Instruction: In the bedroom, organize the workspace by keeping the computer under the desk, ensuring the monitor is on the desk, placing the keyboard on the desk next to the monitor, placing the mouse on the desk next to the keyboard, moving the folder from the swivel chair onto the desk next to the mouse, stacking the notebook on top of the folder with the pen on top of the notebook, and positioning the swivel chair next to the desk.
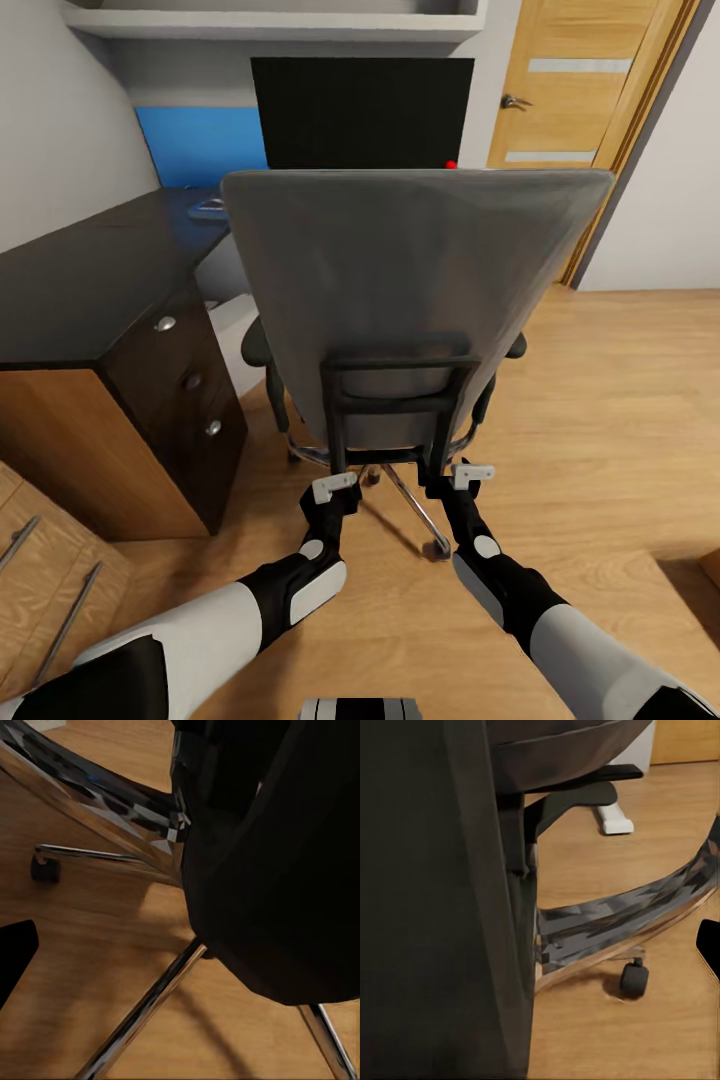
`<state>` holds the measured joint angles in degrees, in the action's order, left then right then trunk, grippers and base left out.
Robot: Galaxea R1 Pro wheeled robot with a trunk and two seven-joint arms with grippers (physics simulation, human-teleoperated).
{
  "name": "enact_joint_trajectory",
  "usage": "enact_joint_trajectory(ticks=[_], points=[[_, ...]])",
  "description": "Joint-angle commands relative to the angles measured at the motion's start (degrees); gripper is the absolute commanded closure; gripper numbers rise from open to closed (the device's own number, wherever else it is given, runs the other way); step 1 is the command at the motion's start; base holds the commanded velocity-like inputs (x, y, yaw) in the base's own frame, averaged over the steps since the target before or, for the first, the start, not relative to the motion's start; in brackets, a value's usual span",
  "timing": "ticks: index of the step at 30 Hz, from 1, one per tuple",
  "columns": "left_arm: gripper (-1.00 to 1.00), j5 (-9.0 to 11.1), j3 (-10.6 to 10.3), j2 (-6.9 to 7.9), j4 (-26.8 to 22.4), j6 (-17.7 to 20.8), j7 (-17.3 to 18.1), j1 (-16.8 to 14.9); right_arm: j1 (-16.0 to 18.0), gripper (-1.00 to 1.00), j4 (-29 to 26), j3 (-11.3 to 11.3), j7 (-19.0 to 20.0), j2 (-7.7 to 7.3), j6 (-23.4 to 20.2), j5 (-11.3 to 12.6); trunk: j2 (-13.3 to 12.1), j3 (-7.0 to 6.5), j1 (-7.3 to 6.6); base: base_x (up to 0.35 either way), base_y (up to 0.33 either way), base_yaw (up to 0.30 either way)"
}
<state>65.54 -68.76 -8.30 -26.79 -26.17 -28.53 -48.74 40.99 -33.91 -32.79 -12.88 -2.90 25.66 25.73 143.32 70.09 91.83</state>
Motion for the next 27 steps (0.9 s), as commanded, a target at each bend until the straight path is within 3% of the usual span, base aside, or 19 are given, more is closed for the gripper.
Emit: enact_joint_trajectory(ticks=[1, 11, 27], points=[[-1.0, 0.6, -0.5, 0.03, 0.0, -0.3, -0.4, -0.1, 0.1, -1.0, 0.0, -0.4, -0.6, -0.09, 0.3, 0.6, 0.0, 0.04, 0.02, 0.262, -0.18, 0.0], [-1.0, 0.6, -0.5, 0.07, 0.0, -0.3, -0.5, -0.1, 0.1, -1.0, 0.0, -0.4, -0.6, -0.09, 0.3, 0.6, 0.0, 0.04, 0.02, 0.296, -0.053, 0.0], [-1.0, 0.7, -0.5, 0.13, 0.2, -0.3, -0.6, -0.1, 0.1, -1.0, -0.1, -0.4, -0.6, -0.09, 0.3, 0.6, 0.0, 0.04, 0.02, 0.329, 0.102, 0.009]])
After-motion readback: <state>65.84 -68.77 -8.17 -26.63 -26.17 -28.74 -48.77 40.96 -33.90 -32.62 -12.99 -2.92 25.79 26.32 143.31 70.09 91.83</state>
